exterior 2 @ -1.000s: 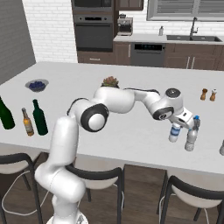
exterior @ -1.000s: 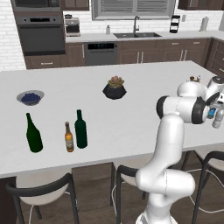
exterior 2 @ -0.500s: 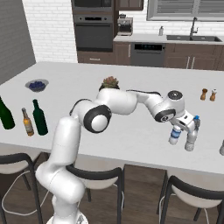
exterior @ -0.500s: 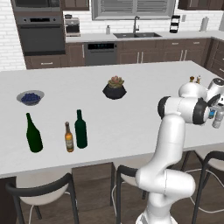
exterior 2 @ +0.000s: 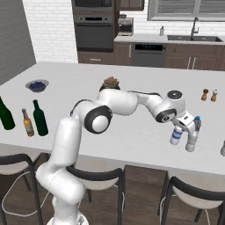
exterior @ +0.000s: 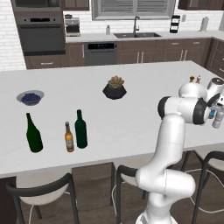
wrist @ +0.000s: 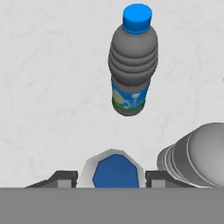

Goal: Move the plastic bottles in the middle to the plastics group, and the glass bottles in the middle to the glass group.

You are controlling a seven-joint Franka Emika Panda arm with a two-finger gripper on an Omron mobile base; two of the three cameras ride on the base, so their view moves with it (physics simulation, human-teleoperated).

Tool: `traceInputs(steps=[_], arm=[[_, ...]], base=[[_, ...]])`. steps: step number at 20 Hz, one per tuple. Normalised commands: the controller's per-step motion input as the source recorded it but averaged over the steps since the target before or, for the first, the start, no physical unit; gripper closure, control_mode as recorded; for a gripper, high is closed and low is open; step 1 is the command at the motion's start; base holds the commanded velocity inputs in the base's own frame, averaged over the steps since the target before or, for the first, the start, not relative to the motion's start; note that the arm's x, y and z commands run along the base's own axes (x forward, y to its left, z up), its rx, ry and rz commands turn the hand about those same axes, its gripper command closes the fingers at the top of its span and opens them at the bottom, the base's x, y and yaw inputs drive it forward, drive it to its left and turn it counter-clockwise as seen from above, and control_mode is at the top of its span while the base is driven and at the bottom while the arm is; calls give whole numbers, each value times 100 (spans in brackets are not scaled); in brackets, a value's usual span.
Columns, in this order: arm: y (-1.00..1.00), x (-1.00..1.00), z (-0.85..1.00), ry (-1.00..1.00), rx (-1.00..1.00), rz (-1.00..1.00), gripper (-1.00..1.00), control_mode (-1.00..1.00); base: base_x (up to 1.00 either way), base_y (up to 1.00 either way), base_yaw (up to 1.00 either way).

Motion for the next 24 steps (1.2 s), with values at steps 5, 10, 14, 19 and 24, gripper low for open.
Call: traceInputs(steps=[5, 10, 14, 19, 24], arm=[[-5, 0, 0, 0, 0, -10, 100, -100], [-1, 0, -4, 0, -1, -7, 100, -100], [0, -2, -3, -3, -2, -5, 100, -100], [1, 0, 0, -4, -7, -4, 100, -100], [0, 0, 0, -3, -10, -5, 100, -100]], base=[[0, 0, 0], [0, 0, 0], [0, 0, 0], [0, 0, 0], [0, 0, 0]])
